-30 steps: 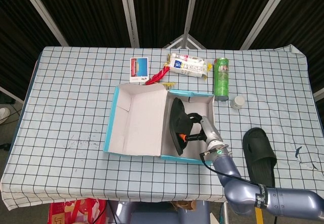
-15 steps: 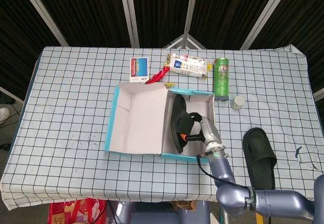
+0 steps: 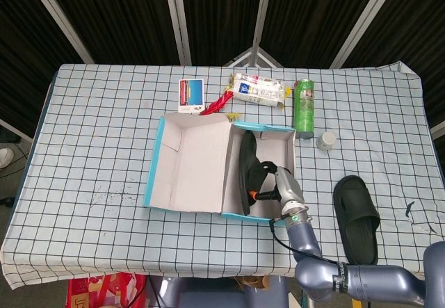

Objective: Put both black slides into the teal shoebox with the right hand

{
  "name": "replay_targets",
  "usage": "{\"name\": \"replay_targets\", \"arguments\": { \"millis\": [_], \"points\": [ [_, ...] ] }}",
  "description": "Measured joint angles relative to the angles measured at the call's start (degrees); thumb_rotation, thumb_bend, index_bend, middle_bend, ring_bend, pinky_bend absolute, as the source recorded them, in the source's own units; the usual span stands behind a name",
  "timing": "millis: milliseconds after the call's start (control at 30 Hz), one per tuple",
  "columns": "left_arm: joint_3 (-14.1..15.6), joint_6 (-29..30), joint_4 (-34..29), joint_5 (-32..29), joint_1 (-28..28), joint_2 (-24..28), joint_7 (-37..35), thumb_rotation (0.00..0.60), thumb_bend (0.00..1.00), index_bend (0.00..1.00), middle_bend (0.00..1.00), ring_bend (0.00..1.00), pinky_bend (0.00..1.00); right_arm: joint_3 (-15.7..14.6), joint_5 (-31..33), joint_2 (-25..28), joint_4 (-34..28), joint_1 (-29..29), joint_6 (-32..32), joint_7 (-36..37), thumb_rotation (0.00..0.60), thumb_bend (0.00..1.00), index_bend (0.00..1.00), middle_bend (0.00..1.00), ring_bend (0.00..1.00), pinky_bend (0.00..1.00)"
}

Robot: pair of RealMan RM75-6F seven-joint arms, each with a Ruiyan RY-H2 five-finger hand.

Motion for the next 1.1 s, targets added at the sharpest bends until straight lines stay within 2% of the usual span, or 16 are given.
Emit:
{"name": "replay_targets", "arguments": {
  "millis": [567,1100],
  "points": [
    [-0.17,0.22,-0.07,-0.25,0.27,0.24,-0.77,0.6,0.37,0.1,0.04,0.0,0.09,-4.37,-8.93,-6.53,3.59,-0.5,7.41,-8.75,0.6,0.5,0.59,0.51,0.21,0.0],
    [-0.33,0.38,0.1,-0.44,0.51,0.43,-1.54,0.6,0.37,0.1,0.04,0.0,0.09,-3.89,-8.64,-9.73,5.17,-2.28,6.08,-12.55,0.6,0.5,0.59,0.51,0.21,0.0]
  ]
}}
